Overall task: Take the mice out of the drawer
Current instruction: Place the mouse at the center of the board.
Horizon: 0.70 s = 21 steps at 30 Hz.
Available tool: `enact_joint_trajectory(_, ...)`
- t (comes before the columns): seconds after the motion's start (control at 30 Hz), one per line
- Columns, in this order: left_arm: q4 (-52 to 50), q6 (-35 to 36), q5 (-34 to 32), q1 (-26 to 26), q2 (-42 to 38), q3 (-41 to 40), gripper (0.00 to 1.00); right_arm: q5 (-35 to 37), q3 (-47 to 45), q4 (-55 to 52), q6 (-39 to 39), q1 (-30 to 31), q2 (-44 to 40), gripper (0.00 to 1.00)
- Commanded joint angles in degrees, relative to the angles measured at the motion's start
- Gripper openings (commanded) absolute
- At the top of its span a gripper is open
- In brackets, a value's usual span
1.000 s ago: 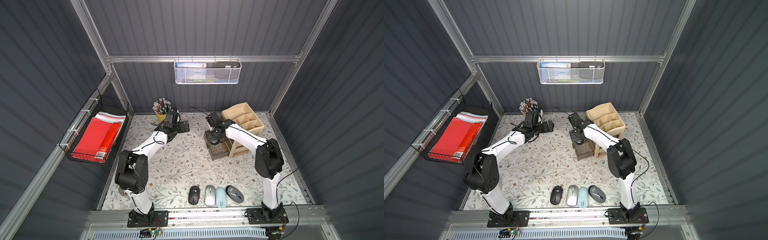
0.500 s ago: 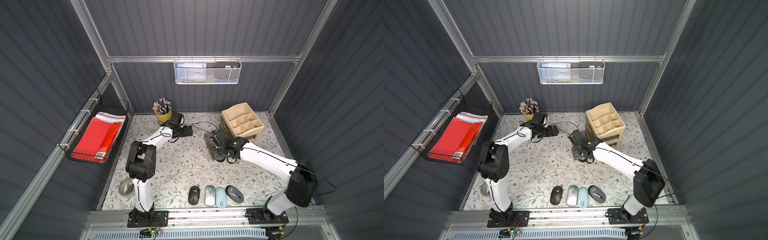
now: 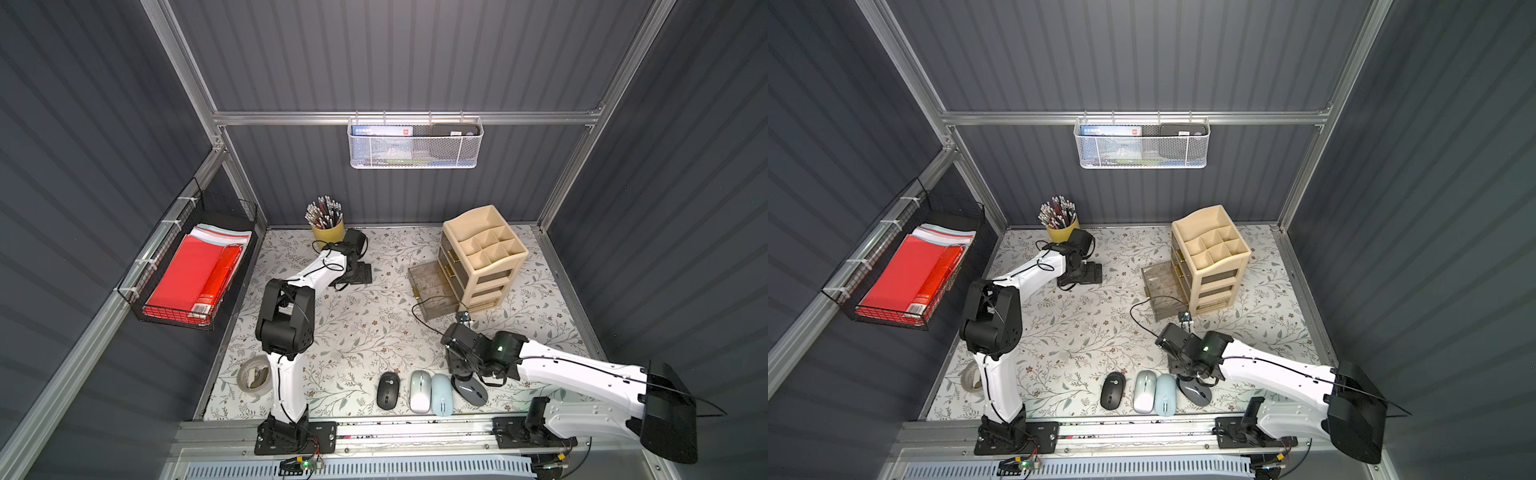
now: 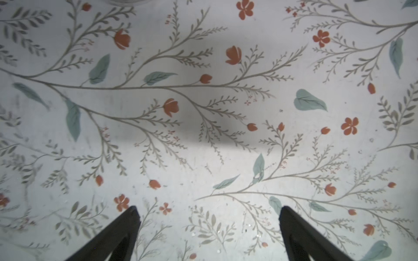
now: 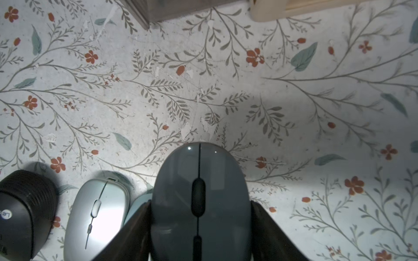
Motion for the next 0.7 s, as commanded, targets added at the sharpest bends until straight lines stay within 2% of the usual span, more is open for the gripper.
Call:
enact_joint_trajectory(0.0, -3.2, -1.3, -2.7, 0.4, -2.6, -0.6, 0.99, -0.2, -0.3, 5.7, 2.9, 0.1, 0.8, 0.48)
enact_joint_trajectory(0.17, -2.0, -0.7, 5.4, 0.3, -2.1, -2.9, 0.99, -2.2, 2.7, 4.2, 1.9, 0.2, 8.7, 0.50)
enact_joint_trajectory(0.33, -3.4, -0.8, 5.6, 0.3, -1.4, -1.5, 0.99, -1.6, 3.4, 7.3, 0.6, 0.0, 11.4, 0.52)
enact_joint_trajectory(0.47, -5.9, -0.7, 5.8, 0.3, -0.4, 0.8, 0.99, -1.3, 4.2, 6.6, 0.3, -0.4, 14.6, 0.63)
enact_joint_trajectory(0.67, -4.8, -0.3, 8.2, 0.3, -1.8, 0.2, 0.99, -0.3, 4.9, 6.7, 0.4, -0.9, 18.8, 0.71)
